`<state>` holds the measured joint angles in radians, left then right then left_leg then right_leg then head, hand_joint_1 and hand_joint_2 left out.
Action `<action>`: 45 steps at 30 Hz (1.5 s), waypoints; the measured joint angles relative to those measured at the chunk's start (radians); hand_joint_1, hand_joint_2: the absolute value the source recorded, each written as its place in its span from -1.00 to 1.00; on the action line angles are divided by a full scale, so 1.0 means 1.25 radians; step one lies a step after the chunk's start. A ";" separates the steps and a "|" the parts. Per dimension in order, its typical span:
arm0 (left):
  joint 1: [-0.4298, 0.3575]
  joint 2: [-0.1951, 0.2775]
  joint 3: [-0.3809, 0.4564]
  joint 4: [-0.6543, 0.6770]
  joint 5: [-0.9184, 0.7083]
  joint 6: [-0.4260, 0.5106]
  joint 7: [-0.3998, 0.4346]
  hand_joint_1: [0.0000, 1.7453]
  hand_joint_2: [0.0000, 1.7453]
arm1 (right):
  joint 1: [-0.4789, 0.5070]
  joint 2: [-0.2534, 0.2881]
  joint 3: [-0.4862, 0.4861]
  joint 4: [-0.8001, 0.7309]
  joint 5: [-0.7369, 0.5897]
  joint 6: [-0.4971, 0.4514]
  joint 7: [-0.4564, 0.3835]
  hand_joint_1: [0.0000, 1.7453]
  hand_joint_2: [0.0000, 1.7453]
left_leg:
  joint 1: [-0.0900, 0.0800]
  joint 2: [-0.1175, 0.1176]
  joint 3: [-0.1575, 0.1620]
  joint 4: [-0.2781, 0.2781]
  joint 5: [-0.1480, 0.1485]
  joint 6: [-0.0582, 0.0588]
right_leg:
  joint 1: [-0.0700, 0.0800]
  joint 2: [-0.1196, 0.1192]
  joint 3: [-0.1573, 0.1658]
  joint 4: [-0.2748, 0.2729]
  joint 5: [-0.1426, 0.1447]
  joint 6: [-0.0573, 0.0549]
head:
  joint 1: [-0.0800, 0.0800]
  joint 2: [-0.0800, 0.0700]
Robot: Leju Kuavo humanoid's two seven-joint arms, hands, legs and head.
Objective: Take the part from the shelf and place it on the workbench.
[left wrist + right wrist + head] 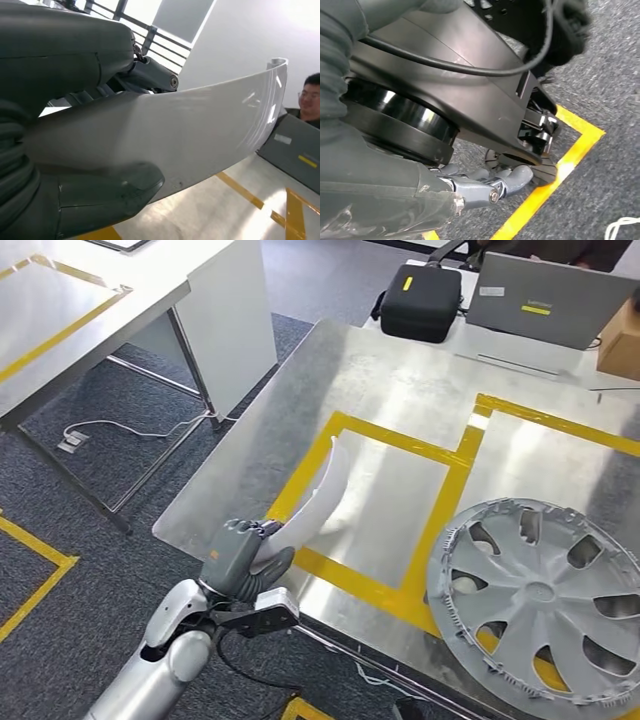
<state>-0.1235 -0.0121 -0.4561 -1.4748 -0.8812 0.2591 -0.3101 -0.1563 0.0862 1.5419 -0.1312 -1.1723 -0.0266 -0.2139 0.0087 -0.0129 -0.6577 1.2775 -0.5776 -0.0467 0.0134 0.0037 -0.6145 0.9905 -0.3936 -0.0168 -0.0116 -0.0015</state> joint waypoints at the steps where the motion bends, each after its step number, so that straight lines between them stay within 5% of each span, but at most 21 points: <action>1: -0.001 -0.001 -0.005 0.006 0.001 -0.004 -0.002 1.00 1.00 | 0.000 0.000 0.000 0.000 0.000 0.001 0.000 -1.00 1.00 | 0.000 0.000 -0.023 0.001 -0.027 -0.001 | -0.001 0.002 0.014 -0.001 -0.011 0.001 | 0.000 0.000; 2: -0.003 -0.002 -0.009 0.010 0.001 -0.006 -0.003 1.00 1.00 | 0.001 0.000 0.000 0.000 0.001 0.003 0.000 -1.00 1.00 | 0.000 0.001 -0.036 -0.014 -0.037 0.000 | -0.003 0.005 0.029 -0.002 -0.023 0.003 | 0.000 0.000; 3: -0.004 -0.003 -0.013 0.014 0.001 -0.007 -0.004 1.00 1.00 | 0.001 0.000 0.000 0.000 0.001 0.004 0.000 -1.00 1.00 | 0.000 0.001 -0.041 -0.045 -0.019 0.000 | -0.004 0.006 0.045 -0.002 -0.035 0.005 | 0.000 0.000; 6: -0.009 -0.004 -0.019 0.023 0.001 -0.008 -0.005 1.00 1.00 | 0.001 0.001 0.000 0.000 0.001 0.006 0.000 -1.00 1.00 | 0.000 0.009 -0.023 -0.191 0.135 0.004 | -0.005 0.010 0.084 0.002 -0.069 0.015 | -0.003 0.000; 8: -0.013 -0.006 -0.022 0.027 0.001 -0.009 -0.005 1.00 1.00 | 0.000 0.001 0.000 0.000 0.001 0.007 0.001 -1.00 1.00 | -0.002 0.012 -0.014 -0.238 0.183 0.009 | -0.004 0.010 0.095 0.004 -0.096 0.024 | -0.003 0.000; 12: -0.020 -0.011 -0.028 0.029 0.001 -0.015 -0.008 1.00 1.00 | -0.004 0.001 0.000 0.000 0.001 0.009 -0.001 -1.00 1.00 | 0.001 0.009 0.003 -0.241 0.184 0.028 | -0.006 0.005 0.099 0.035 -0.142 0.041 | 0.002 0.000; 15: -0.026 -0.011 -0.039 0.032 -0.004 -0.026 -0.011 1.00 1.00 | -0.008 0.001 0.000 0.000 0.003 0.012 -0.006 -1.00 1.00 | 0.000 0.010 0.011 -0.241 0.177 0.039 | -0.009 0.003 0.017 0.185 -0.212 0.051 | 0.007 0.000; 16: -0.028 -0.011 -0.043 0.034 -0.006 -0.029 -0.011 1.00 1.00 | -0.010 0.001 0.000 0.000 0.004 0.012 -0.007 -1.00 1.00 | 0.000 0.010 0.014 -0.241 0.174 0.039 | -0.009 0.003 -0.007 0.220 -0.217 0.052 | 0.007 0.000; 18: -0.033 -0.011 -0.050 0.040 -0.011 -0.035 -0.011 1.00 1.00 | -0.014 0.001 0.000 0.000 0.006 0.013 -0.008 -1.00 1.00 | 0.000 0.008 0.021 -0.241 0.168 0.039 | -0.010 0.003 -0.015 0.200 -0.176 0.052 | 0.007 0.000; 20: -0.044 -0.012 -0.058 0.048 -0.021 -0.038 -0.006 1.00 1.00 | -0.013 0.001 0.000 0.000 0.007 0.014 -0.005 -1.00 1.00 | 0.000 0.004 0.030 -0.240 0.162 0.034 | -0.012 0.003 0.021 0.094 -0.101 0.051 | 0.007 0.000; 22: -0.059 -0.012 -0.068 0.059 -0.045 -0.040 0.008 1.00 1.00 | -0.012 0.002 0.000 -0.001 0.011 0.015 -0.003 -1.00 1.00 | -0.003 0.000 0.033 -0.238 0.159 0.028 | -0.012 0.003 0.045 0.023 -0.059 0.047 | 0.007 0.000; 26: -0.098 -0.017 -0.092 0.095 -0.112 -0.039 0.047 1.00 1.00 | -0.014 0.004 0.000 -0.001 0.017 0.018 0.003 -1.00 1.00 | -0.006 -0.001 0.032 -0.237 0.160 0.050 | -0.012 0.006 0.047 0.012 -0.047 0.045 | 0.006 0.000; 30: -0.157 -0.033 -0.122 0.146 -0.140 -0.048 0.057 -1.00 1.00 | -0.020 0.004 0.001 -0.001 0.029 0.022 0.011 -1.00 -1.00 | -0.005 -0.001 0.033 -0.246 0.169 0.038 | -0.010 0.007 0.043 0.013 -0.045 0.039 | 0.006 0.000; 31: -0.171 -0.038 -0.130 0.161 -0.142 -0.052 0.057 -1.00 1.00 | -0.023 0.005 0.001 -0.001 0.032 0.023 0.013 -1.00 -1.00 | -0.005 -0.001 0.033 -0.248 0.171 0.032 | -0.010 0.007 0.041 0.013 -0.044 0.037 | 0.006 0.000; 35: -0.218 -0.064 -0.160 0.216 -0.151 -0.063 0.059 -1.00 -1.00 | -0.030 0.005 0.002 -0.001 0.045 0.024 0.020 -1.00 -1.00 | -0.004 -0.001 0.032 -0.251 0.172 0.021 | -0.010 0.007 0.039 0.014 -0.044 0.035 | 0.007 0.000; 41: -0.252 -0.098 -0.180 0.286 -0.145 -0.061 0.073 -1.00 -1.00 | -0.032 0.005 0.002 -0.001 0.049 0.024 0.023 -1.00 -1.00 | -0.005 -0.001 0.031 -0.250 0.172 0.018 | -0.011 0.007 0.040 0.013 -0.043 0.036 | 0.007 0.000; 45: -0.259 -0.105 -0.188 0.310 -0.151 -0.046 0.085 -1.00 -1.00 | -0.033 0.007 0.002 -0.001 0.048 0.024 0.023 -1.00 -1.00 | -0.004 0.000 0.041 -0.269 0.174 0.038 | -0.014 0.006 0.045 -0.001 -0.040 0.049 | 0.006 0.000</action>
<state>-0.4467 -0.1429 -0.6908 -1.0875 -1.0703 0.2012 -0.2045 -0.1982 0.0944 1.5438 -0.1328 -1.1127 0.0037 -0.1847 0.0034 -0.0131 -0.6069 0.9407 -0.3604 0.0006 -0.0044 0.0110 -0.5586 0.9895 -0.4435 0.0449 -0.0036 -0.0015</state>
